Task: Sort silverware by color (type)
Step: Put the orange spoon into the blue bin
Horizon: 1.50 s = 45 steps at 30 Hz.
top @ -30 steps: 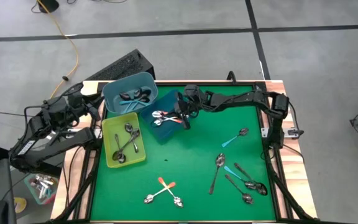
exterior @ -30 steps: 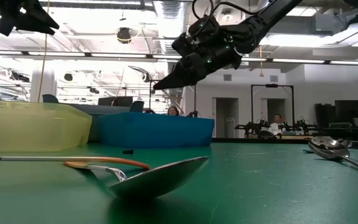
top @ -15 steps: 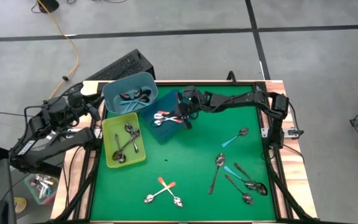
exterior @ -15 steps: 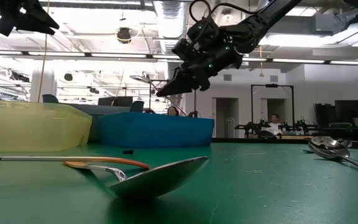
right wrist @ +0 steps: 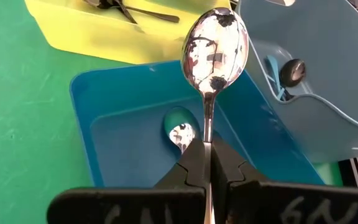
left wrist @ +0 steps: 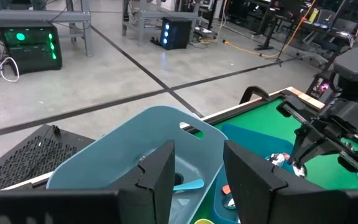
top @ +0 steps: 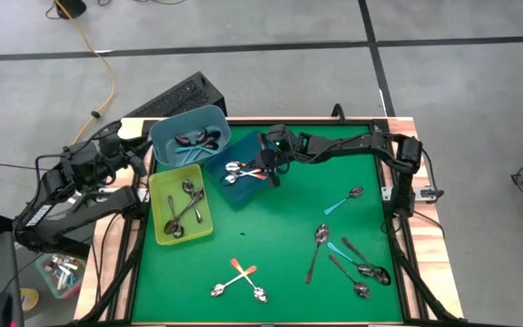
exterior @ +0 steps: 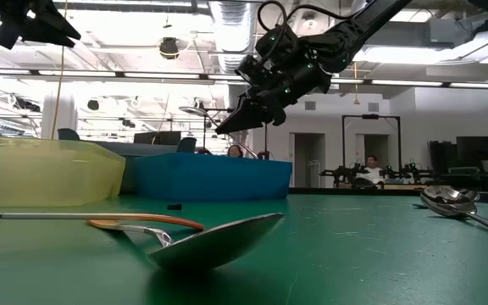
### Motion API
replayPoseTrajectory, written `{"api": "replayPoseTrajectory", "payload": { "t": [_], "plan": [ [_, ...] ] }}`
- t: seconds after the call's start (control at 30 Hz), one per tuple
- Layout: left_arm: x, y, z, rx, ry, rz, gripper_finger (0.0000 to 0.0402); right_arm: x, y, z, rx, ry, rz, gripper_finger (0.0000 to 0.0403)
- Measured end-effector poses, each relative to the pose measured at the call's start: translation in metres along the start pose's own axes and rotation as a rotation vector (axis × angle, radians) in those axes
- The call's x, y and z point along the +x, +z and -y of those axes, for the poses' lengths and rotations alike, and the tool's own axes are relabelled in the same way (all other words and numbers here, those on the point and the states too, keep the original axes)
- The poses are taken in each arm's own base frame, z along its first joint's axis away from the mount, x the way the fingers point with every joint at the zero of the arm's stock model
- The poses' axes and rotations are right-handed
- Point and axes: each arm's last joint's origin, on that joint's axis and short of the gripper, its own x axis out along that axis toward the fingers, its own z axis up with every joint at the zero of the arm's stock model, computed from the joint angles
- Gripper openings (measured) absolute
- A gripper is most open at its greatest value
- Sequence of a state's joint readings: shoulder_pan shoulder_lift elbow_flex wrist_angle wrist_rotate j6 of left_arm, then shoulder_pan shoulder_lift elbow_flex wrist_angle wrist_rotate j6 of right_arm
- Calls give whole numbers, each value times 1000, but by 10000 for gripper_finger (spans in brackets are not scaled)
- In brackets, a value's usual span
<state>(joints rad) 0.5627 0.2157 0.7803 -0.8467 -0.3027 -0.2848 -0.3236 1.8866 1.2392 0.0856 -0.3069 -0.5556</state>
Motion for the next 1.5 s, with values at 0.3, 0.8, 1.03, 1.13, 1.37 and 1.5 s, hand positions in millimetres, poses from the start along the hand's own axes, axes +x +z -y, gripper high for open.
{"api": "replayPoseTrajectory", "payload": {
  "t": [0.3,0.8,1.03,1.13,1.37,1.5],
  "plan": [
    [0,0,0,0,-3,-1,122,27,-21,-2,44,-9,-53,11],
    [0,0,0,1,-3,-2,122,33,-36,5,105,-31,-139,11],
    [0,0,0,0,-2,-2,122,44,-52,2,135,-25,-179,11],
    [0,0,0,0,-2,-2,122,46,-51,0,137,-44,-187,12],
    [0,0,0,0,-3,-2,122,46,-51,1,167,-67,-183,40],
    [0,0,0,0,-3,-2,122,46,-51,2,174,-90,-194,51]
  ]
}}
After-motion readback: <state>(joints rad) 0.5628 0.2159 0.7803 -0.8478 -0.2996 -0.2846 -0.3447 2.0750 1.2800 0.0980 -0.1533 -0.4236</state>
